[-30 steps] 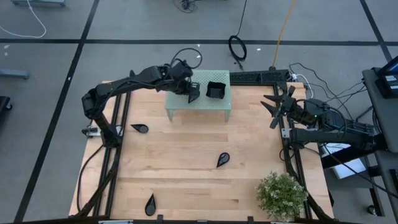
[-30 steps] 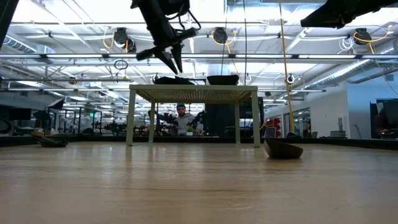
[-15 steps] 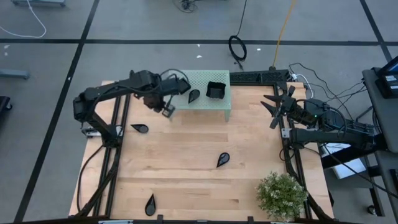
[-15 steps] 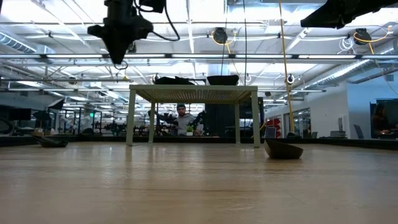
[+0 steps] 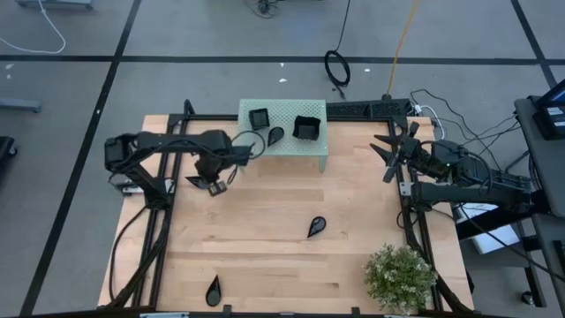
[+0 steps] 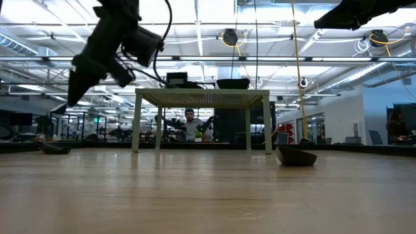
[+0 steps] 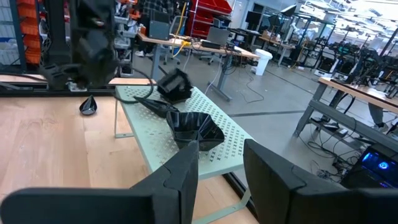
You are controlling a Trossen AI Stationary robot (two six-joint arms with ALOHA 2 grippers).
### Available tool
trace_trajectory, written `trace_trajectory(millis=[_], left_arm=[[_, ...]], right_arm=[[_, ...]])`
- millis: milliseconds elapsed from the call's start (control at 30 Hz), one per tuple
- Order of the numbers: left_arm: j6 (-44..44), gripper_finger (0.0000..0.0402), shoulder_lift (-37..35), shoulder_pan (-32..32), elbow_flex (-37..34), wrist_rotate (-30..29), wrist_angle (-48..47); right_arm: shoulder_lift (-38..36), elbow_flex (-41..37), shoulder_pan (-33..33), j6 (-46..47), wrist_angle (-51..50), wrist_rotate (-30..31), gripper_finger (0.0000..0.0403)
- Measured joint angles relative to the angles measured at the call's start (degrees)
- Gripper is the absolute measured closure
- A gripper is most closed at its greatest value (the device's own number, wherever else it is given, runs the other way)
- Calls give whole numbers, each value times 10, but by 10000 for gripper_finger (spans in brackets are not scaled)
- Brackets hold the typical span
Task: Pick & Place Mini shaped plates
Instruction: Move the black drop shaped plate near the shelf
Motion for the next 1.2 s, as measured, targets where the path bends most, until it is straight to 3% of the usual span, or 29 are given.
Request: trace_trajectory(millis=[167, 333, 533, 900, 1000, 1200], left_arm=[[23, 339, -12, -24, -24, 5, 39], [19, 339, -73, -38, -15, -30, 31], [44, 339, -150, -55, -28, -15, 31], [51, 336, -180, -97, -164, 5, 115], [45, 315, -180, -93, -189, 2, 144], [61, 235, -177, -92, -228, 8, 188]], right_arm=[[0, 0, 0, 0, 0, 0, 287], [0, 0, 0, 0, 0, 0, 287], [0, 0, 0, 0, 0, 0, 287], [0, 0, 0, 0, 0, 0, 287], [0, 0, 0, 0, 0, 0, 287], [0, 0, 0, 0, 0, 0, 287]])
